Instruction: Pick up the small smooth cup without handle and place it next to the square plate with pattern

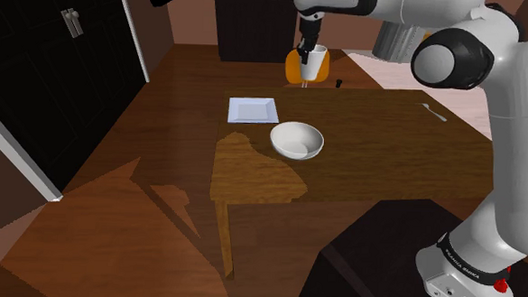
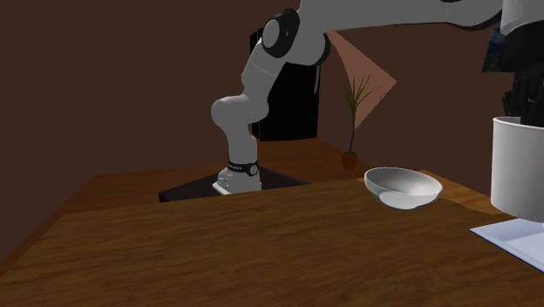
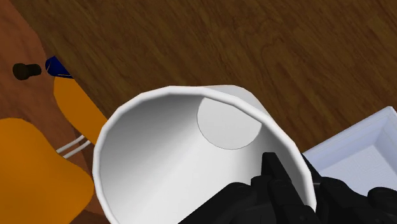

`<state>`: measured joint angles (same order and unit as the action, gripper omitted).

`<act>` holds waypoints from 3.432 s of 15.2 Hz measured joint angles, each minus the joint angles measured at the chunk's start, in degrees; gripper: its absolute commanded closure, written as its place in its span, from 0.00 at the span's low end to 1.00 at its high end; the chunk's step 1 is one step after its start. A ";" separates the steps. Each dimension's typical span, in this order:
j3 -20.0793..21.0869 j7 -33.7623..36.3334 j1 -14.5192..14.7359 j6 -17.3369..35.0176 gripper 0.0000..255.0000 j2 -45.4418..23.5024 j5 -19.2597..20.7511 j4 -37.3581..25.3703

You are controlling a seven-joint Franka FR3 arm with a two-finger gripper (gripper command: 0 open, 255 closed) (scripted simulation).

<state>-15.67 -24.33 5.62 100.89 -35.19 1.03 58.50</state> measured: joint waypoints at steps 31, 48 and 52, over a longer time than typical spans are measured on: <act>0.33 2.32 1.32 21.53 1.00 -1.19 0.38 20.62; 0.05 2.60 2.25 16.59 0.00 2.14 0.99 18.96; 0.04 2.62 2.28 16.45 0.00 2.22 1.01 18.93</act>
